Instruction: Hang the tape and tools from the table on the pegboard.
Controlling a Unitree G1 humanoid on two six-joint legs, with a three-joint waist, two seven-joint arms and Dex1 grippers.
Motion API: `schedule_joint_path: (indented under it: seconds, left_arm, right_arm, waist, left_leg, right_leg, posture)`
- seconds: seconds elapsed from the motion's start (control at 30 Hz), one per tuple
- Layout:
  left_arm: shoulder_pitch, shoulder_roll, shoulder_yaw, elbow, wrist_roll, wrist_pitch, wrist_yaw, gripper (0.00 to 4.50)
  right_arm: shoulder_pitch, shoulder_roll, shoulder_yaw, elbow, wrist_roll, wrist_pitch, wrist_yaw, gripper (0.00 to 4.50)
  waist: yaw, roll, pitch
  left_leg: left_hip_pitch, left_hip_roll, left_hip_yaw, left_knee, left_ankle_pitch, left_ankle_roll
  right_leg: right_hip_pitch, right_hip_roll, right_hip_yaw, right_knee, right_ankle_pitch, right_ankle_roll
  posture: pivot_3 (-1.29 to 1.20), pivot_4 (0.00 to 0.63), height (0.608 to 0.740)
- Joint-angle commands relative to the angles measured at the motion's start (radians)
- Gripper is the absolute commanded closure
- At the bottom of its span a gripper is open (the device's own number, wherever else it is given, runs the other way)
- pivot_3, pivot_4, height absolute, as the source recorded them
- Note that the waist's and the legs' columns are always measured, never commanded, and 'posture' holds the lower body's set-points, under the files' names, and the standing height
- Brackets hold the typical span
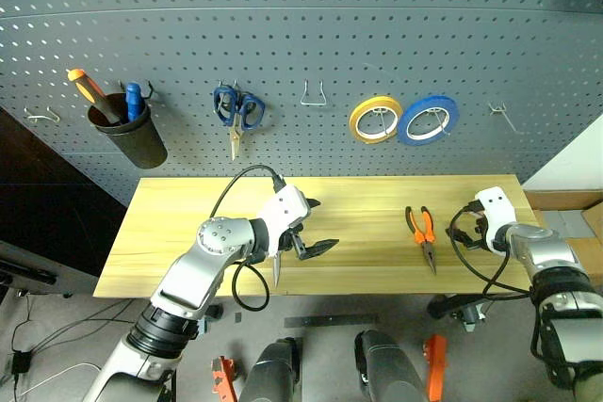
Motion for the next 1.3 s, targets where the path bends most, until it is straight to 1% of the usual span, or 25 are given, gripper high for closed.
schedule_joint_path:
  seconds: [0.03, 0.1, 0.17, 0.23, 0.3, 0.47, 0.57, 0.67, 0.7, 0.73, 0.8, 0.87, 0.97, 1.07, 1.13, 1.2, 1.3]
  left_arm:
    - [-0.019, -0.002, -0.015, 0.005, 0.003, -0.032, -0.030, 0.01]
    - [-0.031, -0.005, -0.024, 0.019, 0.016, -0.052, -0.039, 0.00]
    - [-0.041, -0.014, -0.025, 0.027, 0.015, -0.055, -0.042, 0.00]
    - [-0.044, -0.020, -0.024, 0.031, 0.013, -0.056, -0.045, 0.00]
    - [-0.048, -0.030, -0.029, 0.028, 0.005, -0.059, -0.057, 0.00]
    - [-0.066, -0.065, -0.031, 0.030, -0.010, -0.074, -0.078, 0.00]
    - [-0.081, -0.091, -0.035, 0.032, -0.018, -0.083, -0.088, 0.00]
    - [-0.094, -0.116, -0.039, 0.026, -0.022, -0.088, -0.095, 0.00]
    - [-0.098, -0.123, -0.040, 0.023, -0.024, -0.085, -0.096, 0.00]
    - [-0.103, -0.131, -0.043, 0.019, -0.025, -0.085, -0.096, 0.00]
    - [-0.118, -0.151, -0.049, 0.010, -0.027, -0.086, -0.095, 0.00]
    - [-0.131, -0.167, -0.048, 0.011, -0.028, -0.090, -0.094, 0.00]
    - [-0.143, -0.178, -0.044, 0.021, -0.029, -0.101, -0.098, 0.00]
    - [-0.169, -0.200, -0.034, 0.047, -0.028, -0.126, -0.088, 0.00]
    - [-0.184, -0.213, -0.026, 0.064, -0.031, -0.141, -0.081, 0.00]
    - [-0.195, -0.221, -0.020, 0.076, -0.034, -0.150, -0.079, 0.00]
    - [-0.227, -0.240, -0.018, 0.098, -0.037, -0.160, -0.074, 0.00]
  right_arm:
    - [-0.054, -0.006, 0.022, 0.112, -0.041, -0.040, 0.030, 0.18]
    - [-0.080, -0.006, 0.052, 0.169, -0.077, -0.058, 0.044, 0.60]
    - [-0.094, -0.004, 0.086, 0.207, -0.113, -0.065, 0.064, 1.24]
    - [-0.102, -0.001, 0.099, 0.229, -0.131, -0.071, 0.077, 2.01]
    - [-0.104, 0.006, 0.109, 0.244, -0.141, -0.059, 0.096, 2.71]
    - [-0.077, 0.005, 0.131, 0.234, -0.171, -0.079, 0.089, 4.39]
    - [-0.038, -0.004, 0.125, 0.189, -0.167, -0.087, 0.093, 4.45]
    - [0.035, -0.027, 0.110, 0.071, -0.151, -0.079, 0.110, 4.45]
    - [0.071, -0.039, 0.100, 0.003, -0.144, -0.071, 0.112, 4.45]
    - [0.122, -0.053, 0.076, -0.098, -0.127, -0.048, 0.111, 4.45]
    - [0.289, -0.095, -0.010, -0.430, -0.086, 0.019, 0.086, 4.45]
    - [0.444, -0.107, -0.105, -0.740, -0.067, 0.091, 0.036, 4.45]
    - [0.591, -0.100, -0.176, -1.042, -0.090, 0.147, -0.039, 4.45]
    - [0.706, -0.030, -0.236, -1.359, -0.133, 0.176, -0.152, 4.45]
    - [0.722, 0.012, -0.231, -1.488, -0.167, 0.181, -0.213, 4.45]
    - [0.711, 0.038, -0.216, -1.556, -0.185, 0.187, -0.242, 4.45]
    - [0.590, 0.090, -0.223, -1.561, -0.150, 0.184, -0.285, 4.45]
  waist:
    - [0.000, -0.001, 0.002]
    - [0.000, -0.002, 0.006]
    - [0.000, -0.005, 0.009]
    - [0.000, -0.008, 0.011]
    - [0.000, -0.009, 0.011]
    - [0.002, -0.010, 0.011]
    - [0.002, -0.010, 0.010]
    - [0.002, -0.010, 0.010]
    - [0.001, -0.010, 0.010]
    - [0.003, -0.010, 0.010]
    - [0.008, -0.010, 0.010]
    - [0.008, -0.008, 0.010]
    - [-0.015, -0.007, 0.011]
    - [-0.027, -0.007, 0.012]
    - [-0.031, -0.008, 0.012]
    - [-0.031, -0.008, 0.012]
    - [-0.035, -0.009, 0.013]
  left_leg:
    - [0.000, 0.000, 0.002, 0.000, 0.000, 0.000]
    - [-0.001, 0.000, 0.005, 0.000, -0.001, 0.001]
    - [0.000, 0.000, 0.007, -0.001, -0.001, 0.002]
    - [0.000, 0.000, 0.008, 0.000, -0.001, 0.002]
    - [0.000, 0.000, 0.010, 0.001, -0.001, 0.002]
    - [0.000, 0.000, 0.011, 0.003, -0.001, 0.002]
    - [0.000, 0.000, 0.011, 0.005, -0.001, 0.003]
    - [0.000, 0.000, 0.012, 0.005, -0.001, 0.003]
    - [0.000, 0.001, 0.012, 0.005, -0.001, 0.003]
    - [0.000, 0.001, 0.012, 0.005, -0.001, 0.003]
    - [0.000, 0.001, 0.012, 0.005, -0.001, 0.003]
    - [-0.002, 0.000, 0.011, 0.005, -0.002, 0.003]
    - [-0.001, 0.001, 0.015, 0.005, -0.004, 0.005]
    - [0.000, 0.003, 0.017, 0.006, -0.004, 0.006]
    - [0.001, 0.005, 0.016, 0.007, -0.004, 0.005]
    - [0.001, 0.005, 0.016, 0.009, -0.004, 0.005]
    - [0.000, 0.005, 0.017, 0.013, -0.004, 0.006]
  right_leg:
    - [-0.001, 0.000, 0.001, 0.000, 0.000, 0.000]
    - [-0.003, 0.000, 0.004, 0.001, 0.000, 0.000]
    - [-0.004, 0.000, 0.007, 0.001, 0.000, 0.001]
    - [-0.005, 0.000, 0.009, 0.001, 0.001, 0.002]
    - [-0.005, 0.000, 0.011, 0.000, 0.002, 0.003]
    - [-0.005, 0.001, 0.015, 0.000, 0.004, 0.006]
    - [-0.004, 0.001, 0.017, 0.000, 0.004, 0.008]
    - [-0.004, 0.002, 0.017, 0.000, 0.005, 0.008]
    - [-0.004, 0.002, 0.017, 0.000, 0.005, 0.008]
    - [-0.004, 0.003, 0.018, 0.000, 0.005, 0.008]
    - [-0.005, 0.003, 0.017, 0.000, 0.005, 0.008]
    - [-0.006, 0.002, 0.017, 0.001, 0.005, 0.009]
    - [-0.008, 0.002, 0.023, 0.001, 0.004, 0.011]
    - [-0.008, 0.002, 0.023, 0.001, 0.002, 0.015]
    - [-0.007, 0.005, 0.024, 0.002, 0.003, 0.017]
    - [-0.007, 0.006, 0.024, 0.002, 0.005, 0.017]
    - [-0.006, 0.007, 0.025, 0.001, 0.007, 0.018]
  posture:
    - [-0.14, 0.283, 0.740]
    - [-0.13, 0.282, 0.740]
    - [-0.13, 0.278, 0.740]
    - [-0.13, 0.278, 0.740]
    - [-0.13, 0.271, 0.740]
    - [-0.16, 0.256, 0.740]
    - [-0.17, 0.248, 0.740]
    - [-0.18, 0.245, 0.740]
    - [-0.18, 0.245, 0.740]
    - [-0.19, 0.244, 0.740]
    - [-0.20, 0.244, 0.740]
    - [-0.21, 0.248, 0.740]
    - [-0.24, 0.254, 0.740]
    - [-0.26, 0.261, 0.740]
    - [-0.27, 0.266, 0.740]
    - [-0.28, 0.267, 0.740]
    - [-0.28, 0.265, 0.740]
